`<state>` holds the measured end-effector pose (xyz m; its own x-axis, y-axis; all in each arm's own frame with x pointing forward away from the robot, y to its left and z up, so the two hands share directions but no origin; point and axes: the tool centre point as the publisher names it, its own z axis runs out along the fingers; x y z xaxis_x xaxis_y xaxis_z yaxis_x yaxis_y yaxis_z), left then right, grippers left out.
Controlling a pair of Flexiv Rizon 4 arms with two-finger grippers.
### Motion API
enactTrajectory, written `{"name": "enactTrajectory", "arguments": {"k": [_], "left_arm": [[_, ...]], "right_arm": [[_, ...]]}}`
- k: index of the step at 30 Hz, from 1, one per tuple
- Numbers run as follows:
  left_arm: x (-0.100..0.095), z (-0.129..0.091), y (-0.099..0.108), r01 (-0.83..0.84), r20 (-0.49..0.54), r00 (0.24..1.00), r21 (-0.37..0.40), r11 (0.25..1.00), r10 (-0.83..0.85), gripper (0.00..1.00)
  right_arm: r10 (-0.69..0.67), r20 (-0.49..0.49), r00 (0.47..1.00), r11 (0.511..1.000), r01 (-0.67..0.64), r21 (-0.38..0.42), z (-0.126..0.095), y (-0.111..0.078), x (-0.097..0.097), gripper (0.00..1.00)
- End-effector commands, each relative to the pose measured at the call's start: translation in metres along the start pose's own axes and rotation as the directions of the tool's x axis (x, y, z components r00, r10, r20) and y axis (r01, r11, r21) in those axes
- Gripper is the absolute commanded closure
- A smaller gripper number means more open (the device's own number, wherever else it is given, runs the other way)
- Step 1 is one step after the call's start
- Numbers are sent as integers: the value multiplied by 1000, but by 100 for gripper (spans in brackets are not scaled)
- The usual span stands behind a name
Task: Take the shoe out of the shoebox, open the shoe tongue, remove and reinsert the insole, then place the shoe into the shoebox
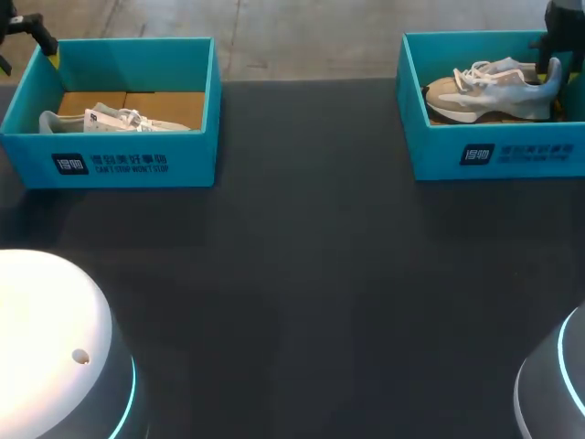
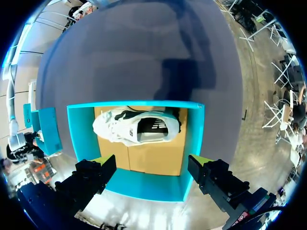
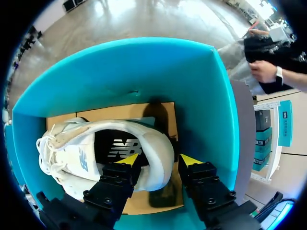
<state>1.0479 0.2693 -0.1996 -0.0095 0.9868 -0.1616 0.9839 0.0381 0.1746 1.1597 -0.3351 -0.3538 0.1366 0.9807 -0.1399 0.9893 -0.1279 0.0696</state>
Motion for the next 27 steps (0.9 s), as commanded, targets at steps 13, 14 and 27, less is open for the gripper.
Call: {"name": "enactTrajectory", "arguments": {"k": [13, 14, 27], "left_arm": [[0, 0, -1, -1, -3, 1000, -2, 1000, 1, 0], [0, 0, -1, -1, -3, 1000, -2, 1000, 1, 0], [0, 0, -1, -1, -3, 1000, -2, 1000, 1, 0]], "right_arm": [[-9, 11, 1000, 999, 9, 49, 24, 10, -3, 50], [-9, 12, 1000, 999, 8, 51, 26, 11, -4, 50], [-4, 28, 1000, 996, 1, 87, 37, 9, -4, 69]]}}
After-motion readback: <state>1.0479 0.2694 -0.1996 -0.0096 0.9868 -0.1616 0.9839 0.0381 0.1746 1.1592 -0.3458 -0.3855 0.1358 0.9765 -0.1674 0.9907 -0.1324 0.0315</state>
